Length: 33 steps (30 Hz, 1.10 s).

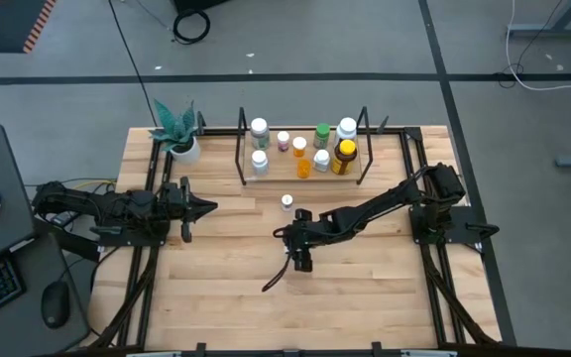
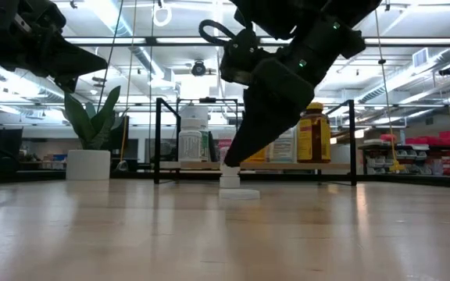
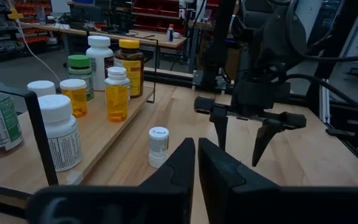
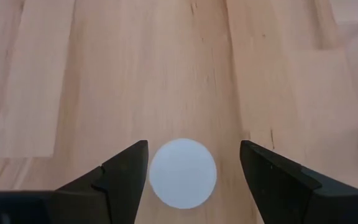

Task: Pick and place medicine bottles onto shelf by color
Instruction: Close the yellow pill bottle

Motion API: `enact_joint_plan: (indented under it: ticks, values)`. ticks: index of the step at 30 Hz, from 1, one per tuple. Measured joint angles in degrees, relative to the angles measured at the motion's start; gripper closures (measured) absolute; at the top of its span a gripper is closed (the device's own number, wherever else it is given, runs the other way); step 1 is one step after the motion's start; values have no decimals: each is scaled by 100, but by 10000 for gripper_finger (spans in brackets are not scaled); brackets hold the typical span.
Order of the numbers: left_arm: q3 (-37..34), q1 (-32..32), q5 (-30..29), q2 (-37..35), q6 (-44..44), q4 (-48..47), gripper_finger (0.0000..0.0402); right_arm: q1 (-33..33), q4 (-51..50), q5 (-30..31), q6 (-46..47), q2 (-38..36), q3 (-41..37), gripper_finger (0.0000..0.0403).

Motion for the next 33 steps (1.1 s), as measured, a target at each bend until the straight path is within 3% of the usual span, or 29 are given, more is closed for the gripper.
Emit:
enact_joint_plan:
  ticks: [4,23,33]
  values:
    - [0,2,0,0,-1,0,370,-33,-88,-150,-5,-25,12,135]
    - [0,1,0,-1,0,1,375,-369,-2927,-891,-282,7,1454,89]
    - [4,1,3,-2,1,-8,368,-261,-3809,-943,-888,1087,2973,89]
